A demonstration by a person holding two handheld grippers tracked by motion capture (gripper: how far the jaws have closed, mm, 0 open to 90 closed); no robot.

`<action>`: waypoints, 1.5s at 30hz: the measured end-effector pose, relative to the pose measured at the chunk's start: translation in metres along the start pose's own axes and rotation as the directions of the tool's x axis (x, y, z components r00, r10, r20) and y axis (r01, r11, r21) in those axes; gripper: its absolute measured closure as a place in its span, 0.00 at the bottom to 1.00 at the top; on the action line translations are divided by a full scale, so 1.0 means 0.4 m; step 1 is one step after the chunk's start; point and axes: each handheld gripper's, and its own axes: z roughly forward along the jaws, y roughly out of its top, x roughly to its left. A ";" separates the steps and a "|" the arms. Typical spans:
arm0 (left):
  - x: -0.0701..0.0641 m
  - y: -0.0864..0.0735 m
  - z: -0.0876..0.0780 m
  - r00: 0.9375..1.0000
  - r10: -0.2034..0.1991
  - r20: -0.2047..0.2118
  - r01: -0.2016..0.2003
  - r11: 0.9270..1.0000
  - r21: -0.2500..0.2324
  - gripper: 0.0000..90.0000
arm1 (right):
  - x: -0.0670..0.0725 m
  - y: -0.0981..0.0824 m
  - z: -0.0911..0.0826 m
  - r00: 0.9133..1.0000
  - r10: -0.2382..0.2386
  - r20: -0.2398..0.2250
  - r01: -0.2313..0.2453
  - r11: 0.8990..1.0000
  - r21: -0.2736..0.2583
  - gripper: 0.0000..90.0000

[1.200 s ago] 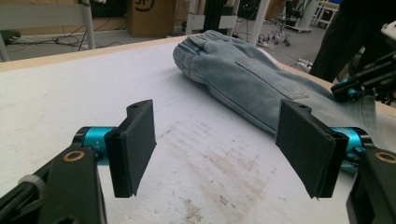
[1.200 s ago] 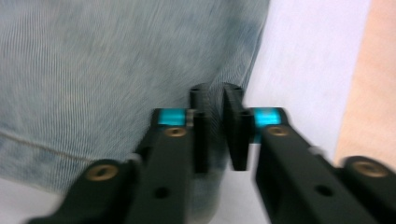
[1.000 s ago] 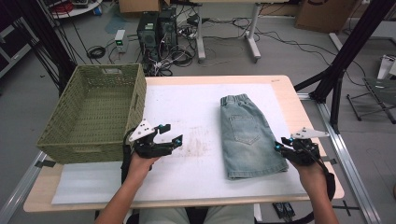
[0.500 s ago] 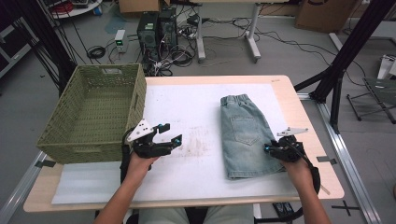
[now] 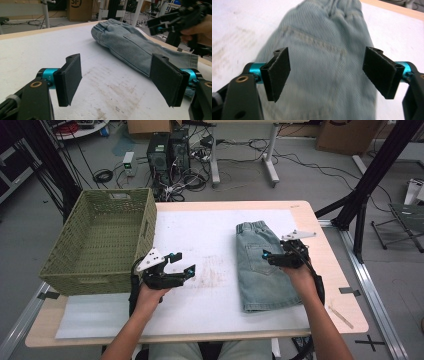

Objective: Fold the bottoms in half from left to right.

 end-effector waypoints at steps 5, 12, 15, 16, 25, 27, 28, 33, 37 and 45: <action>0.001 -0.001 0.002 1.000 0.007 -0.005 -0.007 1.000 0.003 0.28 | 0.002 0.058 0.060 0.999 -0.031 -0.033 0.031 1.000 0.000 0.24; 0.000 0.002 -0.005 1.000 0.011 -0.009 -0.012 1.000 -0.010 0.27 | 0.004 0.104 0.144 0.999 -0.003 -0.038 0.004 1.000 0.022 0.24; 0.001 0.002 -0.006 1.000 0.011 -0.009 -0.012 1.000 -0.009 0.27 | 0.008 0.115 0.175 1.000 -0.006 -0.013 0.007 0.997 0.072 0.24; 0.001 0.002 -0.007 1.000 0.013 -0.008 -0.013 1.000 -0.007 0.27 | 0.008 0.118 0.187 1.000 -0.007 0.003 0.006 0.996 0.085 0.24; 0.004 0.000 -0.011 1.000 0.013 -0.014 -0.013 1.000 -0.003 0.27 | 0.006 0.087 0.271 0.997 0.004 0.075 -0.020 0.977 0.211 0.24; 0.002 0.000 -0.012 1.000 0.020 -0.017 -0.020 1.000 0.000 0.27 | 0.009 0.084 0.272 0.997 -0.009 0.081 -0.009 0.976 0.216 0.24; 0.001 0.000 -0.012 1.000 0.023 -0.017 -0.023 1.000 0.001 0.27 | 0.008 0.083 0.271 0.997 -0.009 0.083 -0.009 0.976 0.215 0.24; 0.002 0.000 -0.018 0.999 0.024 -0.023 -0.023 1.000 0.003 0.27 | 0.002 0.066 0.243 0.998 0.024 0.061 -0.036 0.978 0.205 0.26; 0.002 0.001 -0.021 0.999 0.015 -0.035 -0.015 1.000 0.001 0.27 | -0.015 0.067 0.186 0.995 0.092 0.037 -0.095 0.989 0.116 0.29; -0.005 -0.002 -0.013 1.000 0.023 -0.022 -0.023 1.000 0.017 0.27 | -0.028 0.018 0.216 0.991 0.033 0.130 -0.061 0.973 0.222 0.40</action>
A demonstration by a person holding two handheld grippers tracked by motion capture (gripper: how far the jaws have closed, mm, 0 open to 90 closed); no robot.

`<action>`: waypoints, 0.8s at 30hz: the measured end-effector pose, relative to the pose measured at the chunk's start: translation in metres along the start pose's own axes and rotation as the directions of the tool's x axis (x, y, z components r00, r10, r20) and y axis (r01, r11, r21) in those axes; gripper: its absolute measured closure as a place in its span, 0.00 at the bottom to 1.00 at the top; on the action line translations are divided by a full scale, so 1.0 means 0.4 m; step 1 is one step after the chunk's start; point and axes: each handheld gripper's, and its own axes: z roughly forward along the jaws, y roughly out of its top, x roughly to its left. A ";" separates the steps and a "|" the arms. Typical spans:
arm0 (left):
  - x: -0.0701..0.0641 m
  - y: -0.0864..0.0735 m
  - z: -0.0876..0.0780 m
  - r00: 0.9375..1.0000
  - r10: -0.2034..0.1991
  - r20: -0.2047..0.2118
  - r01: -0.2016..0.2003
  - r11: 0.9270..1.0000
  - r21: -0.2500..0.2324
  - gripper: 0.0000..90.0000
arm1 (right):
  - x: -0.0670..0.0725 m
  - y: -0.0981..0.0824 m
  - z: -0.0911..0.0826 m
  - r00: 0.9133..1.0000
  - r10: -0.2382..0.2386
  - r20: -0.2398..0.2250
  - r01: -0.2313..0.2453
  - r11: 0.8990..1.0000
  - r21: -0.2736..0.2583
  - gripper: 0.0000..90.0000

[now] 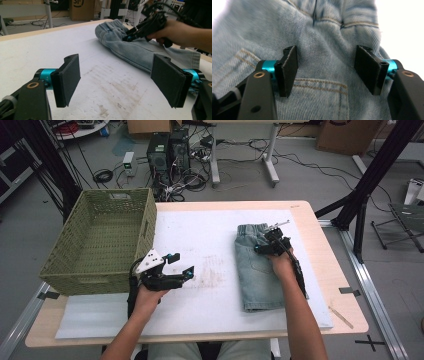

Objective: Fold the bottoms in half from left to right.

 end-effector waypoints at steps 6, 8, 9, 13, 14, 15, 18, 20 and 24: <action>0.003 0.000 -0.004 1.000 -0.005 -0.005 0.005 1.000 -0.007 0.27 | 0.001 -0.003 -0.005 1.000 0.007 0.003 -0.006 1.000 -0.018 0.40; 0.005 0.001 -0.005 1.000 -0.007 -0.007 0.007 1.000 -0.008 0.27 | 0.000 0.000 -0.020 1.000 0.017 -0.018 -0.017 0.999 -0.035 0.41; 0.005 0.001 -0.004 1.000 -0.010 -0.007 0.010 1.000 -0.007 0.27 | -0.002 0.002 -0.034 0.999 0.034 -0.039 -0.037 0.997 -0.064 0.41; 0.003 0.000 0.004 1.000 -0.006 -0.005 0.006 1.000 -0.001 0.27 | -0.003 0.030 -0.069 0.993 0.054 -0.103 -0.066 0.990 -0.127 0.41; 0.003 -0.001 0.005 1.000 -0.006 -0.002 0.006 1.000 0.002 0.27 | 0.002 0.040 -0.073 0.993 0.045 -0.107 -0.060 0.989 -0.138 0.41; 0.003 -0.001 0.007 1.000 -0.009 0.002 0.009 1.000 0.000 0.27 | 0.009 0.050 -0.076 0.993 0.041 -0.111 -0.057 0.988 -0.142 0.41; 0.002 0.000 0.011 1.000 -0.012 0.007 0.012 1.000 -0.010 0.27 | 0.029 0.069 -0.058 0.995 0.020 -0.102 -0.033 0.992 -0.125 0.41; 0.002 0.001 0.010 1.000 -0.016 0.009 0.016 1.000 -0.013 0.27 | 0.036 0.071 -0.028 0.992 0.059 -0.111 -0.070 0.993 -0.099 0.37; 0.001 0.002 0.010 1.000 -0.017 0.012 0.017 1.000 -0.015 0.27 | 0.041 0.062 0.026 0.997 0.049 -0.056 -0.052 0.998 -0.039 0.37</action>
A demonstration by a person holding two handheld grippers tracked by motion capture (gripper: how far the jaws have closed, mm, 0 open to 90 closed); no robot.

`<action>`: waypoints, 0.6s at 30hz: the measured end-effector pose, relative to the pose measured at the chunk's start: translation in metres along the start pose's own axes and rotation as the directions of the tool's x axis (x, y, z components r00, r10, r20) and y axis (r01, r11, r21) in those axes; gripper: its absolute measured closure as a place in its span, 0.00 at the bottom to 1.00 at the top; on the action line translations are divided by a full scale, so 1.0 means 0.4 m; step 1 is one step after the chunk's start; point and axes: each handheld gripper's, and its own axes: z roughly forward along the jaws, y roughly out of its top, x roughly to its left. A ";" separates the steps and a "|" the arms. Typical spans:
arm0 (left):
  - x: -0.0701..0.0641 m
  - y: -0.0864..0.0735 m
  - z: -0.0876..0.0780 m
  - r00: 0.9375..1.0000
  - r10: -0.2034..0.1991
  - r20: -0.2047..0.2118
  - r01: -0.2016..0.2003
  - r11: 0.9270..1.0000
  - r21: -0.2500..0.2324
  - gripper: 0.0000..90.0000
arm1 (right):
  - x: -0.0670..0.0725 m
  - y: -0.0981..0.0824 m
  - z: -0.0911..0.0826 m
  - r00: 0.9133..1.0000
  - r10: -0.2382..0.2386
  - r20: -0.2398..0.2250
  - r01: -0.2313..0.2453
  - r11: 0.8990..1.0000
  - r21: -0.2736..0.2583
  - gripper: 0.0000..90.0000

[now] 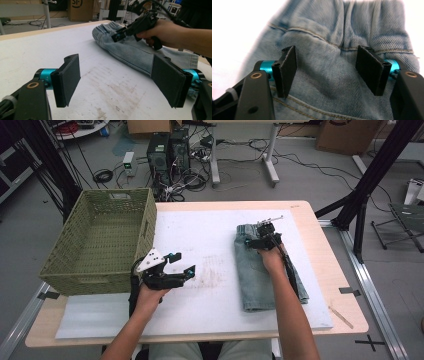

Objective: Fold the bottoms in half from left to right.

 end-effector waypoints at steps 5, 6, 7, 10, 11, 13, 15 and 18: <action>0.000 -0.002 -0.001 1.000 0.006 0.001 -0.006 1.000 0.010 0.27 | 0.011 -0.003 0.002 0.999 -0.033 0.037 0.032 0.999 0.023 0.37; 0.001 -0.003 -0.001 1.000 0.005 0.002 -0.005 1.000 0.011 0.27 | 0.008 -0.001 -0.009 1.000 -0.019 0.017 0.019 0.999 0.028 0.37; 0.000 -0.003 -0.001 1.000 0.006 0.002 -0.006 1.000 0.010 0.27 | 0.004 0.000 -0.022 1.000 -0.002 -0.001 0.002 1.000 0.019 0.39; -0.002 0.000 -0.004 1.000 0.009 0.003 -0.009 1.000 -0.005 0.27 | -0.011 -0.008 -0.069 1.000 0.020 -0.007 -0.020 0.998 -0.053 0.41; -0.004 0.001 -0.005 1.000 0.011 0.005 -0.011 1.000 -0.014 0.27 | -0.015 -0.012 -0.076 1.000 0.015 0.007 -0.015 0.998 -0.060 0.43; -0.005 0.004 -0.007 1.000 0.012 0.004 -0.012 1.000 -0.019 0.27 | -0.034 -0.024 -0.081 0.999 0.033 0.016 -0.033 0.999 -0.027 0.44; -0.006 0.004 -0.007 1.000 0.012 0.006 -0.012 1.000 -0.021 0.27 | -0.051 -0.041 -0.068 0.999 0.041 0.028 -0.041 0.999 0.012 0.46; -0.004 0.004 -0.008 1.000 0.010 0.005 -0.010 1.000 -0.021 0.27 | -0.064 -0.070 -0.042 0.997 0.069 0.019 -0.070 0.997 0.028 0.46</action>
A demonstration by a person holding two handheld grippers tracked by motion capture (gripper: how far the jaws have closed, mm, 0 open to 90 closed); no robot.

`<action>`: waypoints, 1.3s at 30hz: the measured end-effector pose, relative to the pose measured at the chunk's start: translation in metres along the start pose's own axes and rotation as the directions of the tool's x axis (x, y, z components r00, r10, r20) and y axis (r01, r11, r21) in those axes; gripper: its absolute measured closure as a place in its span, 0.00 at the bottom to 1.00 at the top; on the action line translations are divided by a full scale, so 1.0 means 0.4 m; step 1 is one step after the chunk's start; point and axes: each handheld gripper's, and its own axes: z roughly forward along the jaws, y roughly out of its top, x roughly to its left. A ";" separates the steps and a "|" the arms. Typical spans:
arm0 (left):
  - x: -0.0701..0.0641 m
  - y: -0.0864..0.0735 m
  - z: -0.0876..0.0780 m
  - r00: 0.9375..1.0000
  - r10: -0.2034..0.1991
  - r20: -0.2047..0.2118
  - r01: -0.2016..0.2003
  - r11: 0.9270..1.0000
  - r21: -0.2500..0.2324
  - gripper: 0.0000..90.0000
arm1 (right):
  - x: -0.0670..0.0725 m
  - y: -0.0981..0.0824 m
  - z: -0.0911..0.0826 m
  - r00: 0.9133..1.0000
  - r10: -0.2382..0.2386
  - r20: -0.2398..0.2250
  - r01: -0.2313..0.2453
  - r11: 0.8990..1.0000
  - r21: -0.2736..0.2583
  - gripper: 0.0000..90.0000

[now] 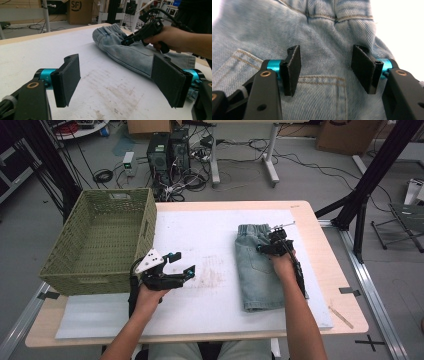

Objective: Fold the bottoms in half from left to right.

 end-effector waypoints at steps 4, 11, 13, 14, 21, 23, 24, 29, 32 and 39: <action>0.004 -0.001 -0.001 1.000 0.000 -0.001 0.000 1.000 0.004 0.27 | 0.006 0.005 -0.020 1.000 -0.005 -0.007 0.004 0.999 -0.037 0.44; 0.004 0.002 -0.003 1.000 0.002 -0.009 -0.002 1.000 -0.009 0.27 | 0.045 0.009 -0.091 0.995 -0.031 -0.099 0.020 0.993 -0.113 0.38; 0.004 0.002 -0.003 1.000 0.000 -0.006 0.000 1.000 -0.008 0.27 | 0.070 0.005 -0.094 0.992 -0.065 -0.107 0.054 0.993 -0.109 0.38; 0.004 0.002 -0.002 1.000 -0.001 -0.005 0.001 1.000 -0.008 0.27 | 0.081 0.002 -0.092 0.991 -0.077 -0.111 0.066 0.992 -0.105 0.38; 0.000 0.003 -0.005 1.000 0.002 0.003 -0.002 1.000 -0.017 0.27 | 0.101 -0.042 -0.021 0.989 -0.123 -0.084 0.118 0.991 -0.060 0.41; 0.001 0.002 -0.005 1.000 0.001 0.002 -0.001 1.000 -0.015 0.27 | 0.108 -0.046 -0.021 0.986 -0.158 -0.052 0.155 0.986 -0.059 0.41; 0.001 0.001 -0.006 1.000 -0.001 0.004 0.001 1.000 -0.015 0.27 | 0.109 -0.046 -0.022 0.987 -0.155 -0.049 0.153 0.987 -0.059 0.41; -0.003 0.002 -0.009 1.000 0.002 0.009 -0.002 1.000 -0.016 0.27 | 0.097 -0.037 -0.063 0.992 -0.095 -0.088 0.085 0.990 -0.114 0.41; -0.003 0.002 -0.006 1.000 -0.004 0.014 0.005 1.000 -0.019 0.27 | 0.063 -0.039 -0.090 0.996 -0.085 -0.041 0.077 0.986 -0.149 0.42; 0.003 0.002 -0.005 1.000 -0.006 0.010 0.006 1.000 -0.017 0.27 | -0.011 -0.082 -0.061 0.999 -0.041 -0.024 0.040 0.999 -0.029 0.42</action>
